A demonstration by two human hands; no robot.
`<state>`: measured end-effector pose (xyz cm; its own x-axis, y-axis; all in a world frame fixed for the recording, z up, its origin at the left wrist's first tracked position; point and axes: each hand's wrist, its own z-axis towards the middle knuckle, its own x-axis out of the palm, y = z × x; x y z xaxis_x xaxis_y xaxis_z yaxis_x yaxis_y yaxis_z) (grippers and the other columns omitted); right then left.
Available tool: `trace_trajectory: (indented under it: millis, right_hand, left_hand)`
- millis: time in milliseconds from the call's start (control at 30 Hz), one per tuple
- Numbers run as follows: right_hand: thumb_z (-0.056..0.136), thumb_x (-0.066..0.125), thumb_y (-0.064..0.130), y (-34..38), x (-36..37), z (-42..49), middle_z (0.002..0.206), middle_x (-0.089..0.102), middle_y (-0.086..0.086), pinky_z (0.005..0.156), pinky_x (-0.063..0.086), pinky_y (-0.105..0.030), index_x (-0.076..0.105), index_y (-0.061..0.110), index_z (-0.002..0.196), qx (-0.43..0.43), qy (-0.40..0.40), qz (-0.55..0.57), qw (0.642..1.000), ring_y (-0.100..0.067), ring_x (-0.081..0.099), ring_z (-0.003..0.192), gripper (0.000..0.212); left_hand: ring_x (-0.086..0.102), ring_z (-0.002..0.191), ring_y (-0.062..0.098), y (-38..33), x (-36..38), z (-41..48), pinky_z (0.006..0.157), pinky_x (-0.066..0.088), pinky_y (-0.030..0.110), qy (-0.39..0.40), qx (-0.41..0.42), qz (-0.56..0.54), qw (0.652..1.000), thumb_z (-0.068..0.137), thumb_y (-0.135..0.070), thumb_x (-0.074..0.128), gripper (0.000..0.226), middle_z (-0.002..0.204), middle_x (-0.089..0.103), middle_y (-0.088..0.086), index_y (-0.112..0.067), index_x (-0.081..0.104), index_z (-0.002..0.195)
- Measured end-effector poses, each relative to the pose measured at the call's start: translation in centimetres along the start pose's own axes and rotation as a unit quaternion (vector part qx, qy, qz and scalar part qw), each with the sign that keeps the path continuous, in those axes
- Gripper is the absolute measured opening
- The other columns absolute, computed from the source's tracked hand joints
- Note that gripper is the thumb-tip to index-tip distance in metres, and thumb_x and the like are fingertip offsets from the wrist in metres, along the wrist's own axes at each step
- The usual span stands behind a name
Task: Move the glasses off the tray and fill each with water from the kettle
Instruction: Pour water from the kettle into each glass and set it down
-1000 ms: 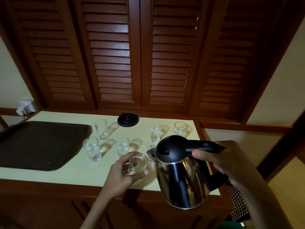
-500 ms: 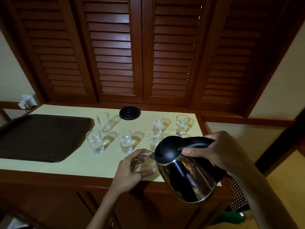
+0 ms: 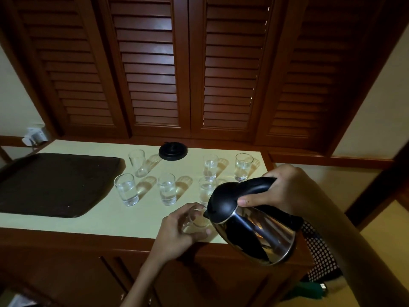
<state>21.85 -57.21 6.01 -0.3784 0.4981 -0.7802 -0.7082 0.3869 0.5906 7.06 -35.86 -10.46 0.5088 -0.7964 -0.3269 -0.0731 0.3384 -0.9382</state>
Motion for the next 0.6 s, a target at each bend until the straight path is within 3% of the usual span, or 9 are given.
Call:
trace_trajectory:
  millis: [100, 200, 300, 467, 600]
  right_hand:
    - [0.041, 0.067, 0.094, 0.1, -0.3, 0.5, 0.059, 0.074, -0.006, 0.053, 0.055, -0.043, 0.075, 0.005, 0.064, 0.018, 0.018, -0.008, 1.0, -0.022, 0.071, 0.051, 0.092]
    - [0.044, 0.083, 0.077, 0.9, -0.5, 1.2, 0.071, 0.079, -0.01, 0.066, 0.059, -0.046, 0.078, 0.003, 0.076, 0.08, 0.054, -0.032, 0.995, -0.028, 0.076, 0.066, 0.081]
    - [0.041, 0.082, 0.079, 1.8, -0.8, 1.7, 0.083, 0.08, -0.012, 0.078, 0.06, -0.048, 0.077, 0.002, 0.087, 0.13, 0.087, -0.048, 0.987, -0.03, 0.077, 0.08, 0.09]
    - [0.028, 0.078, 0.086, 2.9, -1.2, 2.0, 0.083, 0.081, -0.009, 0.08, 0.061, -0.047, 0.078, 0.007, 0.085, 0.156, 0.102, -0.058, 0.981, -0.027, 0.078, 0.081, 0.097]
    - [0.034, 0.081, 0.079, 3.1, -1.3, 2.1, 0.077, 0.081, -0.001, 0.08, 0.064, -0.043, 0.08, 0.017, 0.081, 0.173, 0.105, -0.066, 0.977, -0.018, 0.077, 0.076, 0.078]
  left_hand:
    - [0.073, 0.095, 0.012, 0.2, 0.1, 0.0, 0.085, 0.055, 0.024, -0.01, -0.001, -0.006, 1.0, 0.062, -0.028, 0.098, 0.059, 0.104, 0.076, -0.001, -0.041, 0.072, 0.113]
    - [0.074, 0.097, 0.01, 0.3, 0.1, 0.1, 0.085, 0.055, 0.023, -0.013, 0.0, -0.007, 1.0, 0.062, -0.024, 0.099, 0.059, 0.104, 0.078, -0.006, -0.039, 0.073, 0.114]
    - [0.073, 0.097, 0.005, 0.1, 0.0, 0.1, 0.082, 0.054, 0.015, -0.013, 0.001, -0.002, 1.0, 0.064, -0.021, 0.098, 0.059, 0.103, 0.078, -0.011, -0.037, 0.073, 0.115]
    - [0.073, 0.097, -0.001, -0.4, 0.0, -0.1, 0.08, 0.051, 0.008, -0.013, -0.004, -0.015, 1.0, 0.066, -0.012, 0.097, 0.057, 0.103, 0.078, -0.016, -0.032, 0.074, 0.115]
    - [0.072, 0.098, -0.002, -0.4, 0.2, -0.2, 0.082, 0.05, 0.008, -0.015, -0.005, -0.021, 1.0, 0.066, -0.011, 0.097, 0.056, 0.102, 0.078, -0.018, -0.032, 0.074, 0.113]
